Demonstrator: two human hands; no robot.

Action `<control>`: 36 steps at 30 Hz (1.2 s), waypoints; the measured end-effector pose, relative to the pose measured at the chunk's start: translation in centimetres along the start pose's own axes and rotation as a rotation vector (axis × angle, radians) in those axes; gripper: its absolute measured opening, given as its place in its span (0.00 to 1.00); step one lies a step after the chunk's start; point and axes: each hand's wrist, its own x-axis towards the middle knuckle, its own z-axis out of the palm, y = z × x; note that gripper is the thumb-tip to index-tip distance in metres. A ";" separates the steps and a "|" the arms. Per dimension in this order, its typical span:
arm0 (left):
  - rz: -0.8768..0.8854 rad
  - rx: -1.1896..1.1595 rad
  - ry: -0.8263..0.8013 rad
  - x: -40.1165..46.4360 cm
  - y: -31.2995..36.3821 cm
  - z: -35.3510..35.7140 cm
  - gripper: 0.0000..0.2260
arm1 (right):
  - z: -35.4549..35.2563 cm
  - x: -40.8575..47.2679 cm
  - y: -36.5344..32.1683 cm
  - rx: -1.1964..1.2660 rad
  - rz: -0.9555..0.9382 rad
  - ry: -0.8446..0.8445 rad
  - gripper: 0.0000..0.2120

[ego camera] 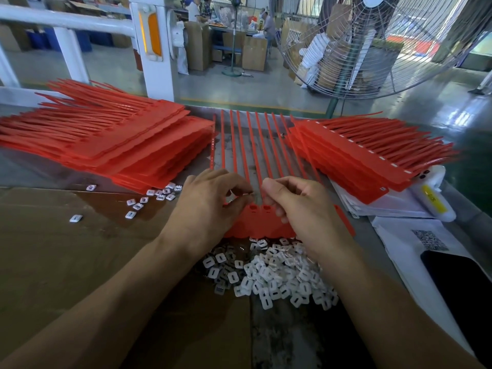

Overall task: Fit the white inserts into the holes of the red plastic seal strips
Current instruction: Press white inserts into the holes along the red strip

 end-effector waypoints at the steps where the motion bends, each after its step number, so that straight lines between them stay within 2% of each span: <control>1: -0.023 0.021 -0.008 0.1 -0.2 0.2 0.05 | 0.0 0.1 0.0 -0.013 -0.009 0.038 0.13; 4: -0.079 0.114 -0.064 0.2 -0.6 0.8 0.05 | -0.2 0.3 0.0 -0.025 -0.006 0.105 0.11; 10: -0.084 0.204 -0.111 0.7 -0.7 2.0 0.05 | -0.4 0.4 -0.1 -0.022 -0.017 0.107 0.08; 20: -0.106 0.211 -0.143 0.9 -0.5 2.0 0.05 | -0.4 0.2 -0.2 -0.044 -0.049 0.092 0.08; 27: -0.034 0.206 -0.217 0.2 -0.3 0.7 0.16 | -0.6 0.2 -0.1 -0.068 -0.061 0.101 0.08; 36: -0.001 0.219 -0.280 0.1 0.1 0.2 0.17 | -0.5 0.4 0.3 -0.125 -0.067 0.074 0.08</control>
